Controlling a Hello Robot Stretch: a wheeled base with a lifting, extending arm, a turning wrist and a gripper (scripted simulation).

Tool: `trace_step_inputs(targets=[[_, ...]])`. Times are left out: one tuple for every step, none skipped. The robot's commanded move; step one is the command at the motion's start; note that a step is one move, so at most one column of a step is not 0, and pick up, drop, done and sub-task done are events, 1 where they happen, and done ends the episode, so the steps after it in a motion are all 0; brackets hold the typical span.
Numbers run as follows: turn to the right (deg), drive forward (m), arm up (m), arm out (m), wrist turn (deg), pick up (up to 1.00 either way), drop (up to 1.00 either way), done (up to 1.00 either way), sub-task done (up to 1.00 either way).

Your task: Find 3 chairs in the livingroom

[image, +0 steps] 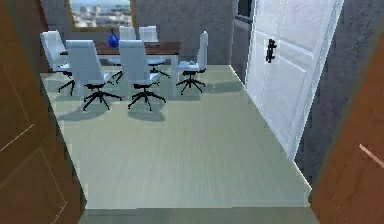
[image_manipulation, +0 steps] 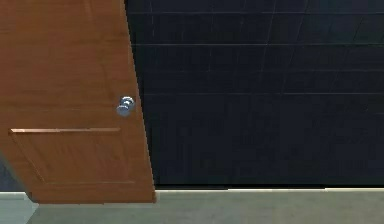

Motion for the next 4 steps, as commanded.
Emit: trace_step_inputs(targets=[[0.0, 1.0, 0.0, 0.0, 0.0, 0.0, 0.0, 0.0, 0.0], [0.0, 1.0, 0.0, 0.0, 0.0, 0.0, 0.0, 0.0, 0.0], [0.0, 0.1, 0.0, 0.0, 0.0, 0.0, 0.0, 0.0, 0.0], [-36.0, 0.0, 0.0, 0.0, 0.0, 0.0, 0.0, 0.0, 0.0]])
